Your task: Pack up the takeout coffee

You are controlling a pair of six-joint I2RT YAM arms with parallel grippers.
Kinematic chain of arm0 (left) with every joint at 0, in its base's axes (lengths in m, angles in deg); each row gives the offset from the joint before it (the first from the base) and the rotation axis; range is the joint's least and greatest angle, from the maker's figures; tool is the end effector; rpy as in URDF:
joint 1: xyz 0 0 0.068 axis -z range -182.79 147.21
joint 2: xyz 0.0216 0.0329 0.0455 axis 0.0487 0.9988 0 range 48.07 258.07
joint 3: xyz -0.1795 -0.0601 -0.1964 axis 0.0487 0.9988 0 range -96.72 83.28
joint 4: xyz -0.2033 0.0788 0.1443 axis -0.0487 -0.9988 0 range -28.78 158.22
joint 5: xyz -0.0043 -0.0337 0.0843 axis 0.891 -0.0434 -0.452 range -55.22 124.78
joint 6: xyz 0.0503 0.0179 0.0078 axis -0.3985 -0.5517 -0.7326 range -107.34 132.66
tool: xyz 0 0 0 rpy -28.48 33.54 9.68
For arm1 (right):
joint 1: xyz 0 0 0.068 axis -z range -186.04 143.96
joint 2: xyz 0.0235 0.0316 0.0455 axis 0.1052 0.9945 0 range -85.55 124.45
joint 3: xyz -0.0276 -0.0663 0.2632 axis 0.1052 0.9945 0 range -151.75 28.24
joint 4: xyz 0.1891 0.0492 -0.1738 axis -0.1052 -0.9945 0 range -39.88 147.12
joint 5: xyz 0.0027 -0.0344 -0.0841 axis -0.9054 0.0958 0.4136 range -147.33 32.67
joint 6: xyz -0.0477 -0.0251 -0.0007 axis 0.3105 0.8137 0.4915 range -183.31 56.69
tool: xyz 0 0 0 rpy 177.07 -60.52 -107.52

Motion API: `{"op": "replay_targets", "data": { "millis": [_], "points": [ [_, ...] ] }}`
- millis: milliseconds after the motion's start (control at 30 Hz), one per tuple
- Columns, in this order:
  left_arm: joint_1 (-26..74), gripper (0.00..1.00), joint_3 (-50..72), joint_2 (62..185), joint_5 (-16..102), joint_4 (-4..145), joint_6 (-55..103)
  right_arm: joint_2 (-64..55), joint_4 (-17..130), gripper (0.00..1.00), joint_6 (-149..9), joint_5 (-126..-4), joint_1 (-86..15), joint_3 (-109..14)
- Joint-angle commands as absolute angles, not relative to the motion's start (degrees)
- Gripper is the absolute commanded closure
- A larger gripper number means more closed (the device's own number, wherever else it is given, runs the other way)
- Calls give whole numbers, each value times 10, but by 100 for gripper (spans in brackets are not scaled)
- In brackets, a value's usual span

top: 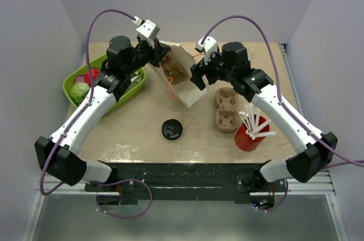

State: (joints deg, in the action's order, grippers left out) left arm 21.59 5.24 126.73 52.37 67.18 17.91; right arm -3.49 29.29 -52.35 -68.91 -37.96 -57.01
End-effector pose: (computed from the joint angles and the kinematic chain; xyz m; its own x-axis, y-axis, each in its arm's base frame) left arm 0.2885 -0.1425 0.4265 -0.0875 -0.0561 -0.9946 0.6634 0.7415 -0.1002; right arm 0.2711 0.1772 0.4032 -0.2195 -0.3561 -0.9083 -0.7278 0.6798 -0.0906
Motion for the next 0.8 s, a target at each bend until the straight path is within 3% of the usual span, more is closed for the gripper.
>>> {"op": "replay_targets", "data": {
  "millis": [0,233,533,767],
  "points": [
    [214,100,41,1270,581,710,129,-81,382,16,-542,-656,-407,-526],
    [213,100,72,1271,647,695,87,-122,411,18,-542,-551,-439,-488],
    [214,100,129,1265,662,732,122,-134,417,14,-529,-527,-447,-498],
    [214,100,103,1259,518,716,233,-155,415,11,-564,-503,-447,-534]
  ]
}}
